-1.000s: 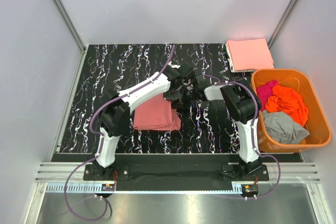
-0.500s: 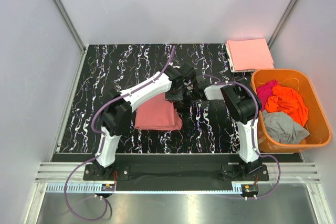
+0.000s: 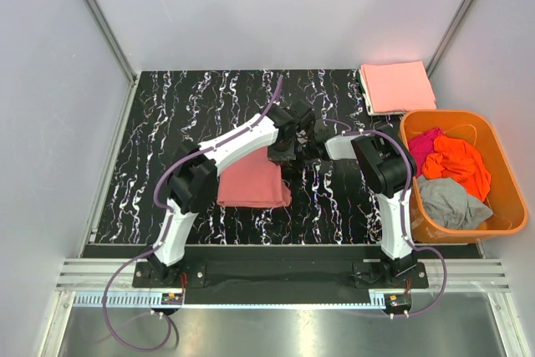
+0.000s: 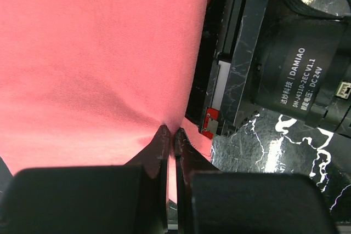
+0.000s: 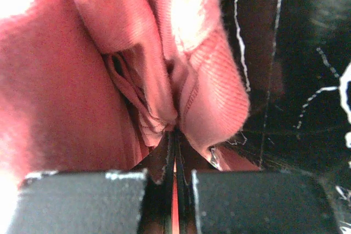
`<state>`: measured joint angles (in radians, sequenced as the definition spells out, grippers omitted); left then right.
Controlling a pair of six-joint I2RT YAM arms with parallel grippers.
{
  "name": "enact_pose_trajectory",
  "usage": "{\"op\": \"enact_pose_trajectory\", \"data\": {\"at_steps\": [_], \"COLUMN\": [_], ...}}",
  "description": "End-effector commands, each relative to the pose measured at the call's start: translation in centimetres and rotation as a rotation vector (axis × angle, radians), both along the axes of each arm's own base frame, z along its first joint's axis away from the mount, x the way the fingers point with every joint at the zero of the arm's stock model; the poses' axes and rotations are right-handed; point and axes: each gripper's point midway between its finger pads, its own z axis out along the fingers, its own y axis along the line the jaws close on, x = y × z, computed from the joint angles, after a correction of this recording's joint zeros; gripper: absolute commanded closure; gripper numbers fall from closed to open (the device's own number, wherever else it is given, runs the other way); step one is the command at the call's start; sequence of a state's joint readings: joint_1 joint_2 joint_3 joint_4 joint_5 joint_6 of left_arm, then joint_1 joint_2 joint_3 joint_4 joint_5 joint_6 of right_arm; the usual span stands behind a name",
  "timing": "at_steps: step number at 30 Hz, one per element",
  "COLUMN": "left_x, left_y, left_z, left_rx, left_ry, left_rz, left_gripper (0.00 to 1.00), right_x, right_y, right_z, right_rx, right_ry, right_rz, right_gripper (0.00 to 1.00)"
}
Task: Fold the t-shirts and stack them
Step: Fold the tshirt
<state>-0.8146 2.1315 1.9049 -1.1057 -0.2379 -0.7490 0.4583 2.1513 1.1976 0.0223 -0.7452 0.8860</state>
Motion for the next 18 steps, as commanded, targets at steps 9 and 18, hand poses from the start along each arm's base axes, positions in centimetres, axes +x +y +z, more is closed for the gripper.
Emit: {"op": "enact_pose_trajectory", "data": {"at_steps": [9, 18], "left_x": [0.2, 0.4], "left_y": [-2.2, -1.7], "left_z": [0.9, -0.5], "left_rx": [-0.123, -0.162], "left_ry": [0.000, 0.040], "left_rz": [-0.028, -0.005], "left_gripper": [1.00, 0.97], "right_x": [-1.5, -1.6], "right_y": [-3.2, -3.1], "right_z": [-5.6, -5.5], "right_rx": [-0.221, -0.221], "right_ry": [0.060, 0.059], "right_rz": [-0.051, -0.049], "right_gripper": [1.00, 1.00]}}
